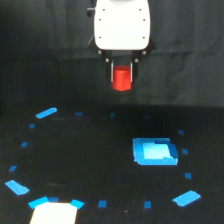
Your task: Pick up the red object from the table
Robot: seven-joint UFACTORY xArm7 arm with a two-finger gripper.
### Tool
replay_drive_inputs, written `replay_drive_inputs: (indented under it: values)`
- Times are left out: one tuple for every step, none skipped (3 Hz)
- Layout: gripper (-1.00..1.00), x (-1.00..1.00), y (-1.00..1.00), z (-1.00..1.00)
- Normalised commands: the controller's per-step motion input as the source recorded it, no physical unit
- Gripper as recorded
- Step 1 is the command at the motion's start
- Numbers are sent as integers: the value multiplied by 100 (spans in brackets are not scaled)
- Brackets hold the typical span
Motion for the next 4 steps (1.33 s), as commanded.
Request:
replay_drive_inputs:
  values:
    - [-100,51,41,23]
    - [-93,9,40,100]
    - [-100,-37,-12,70]
    - [-94,-3,-14,15]
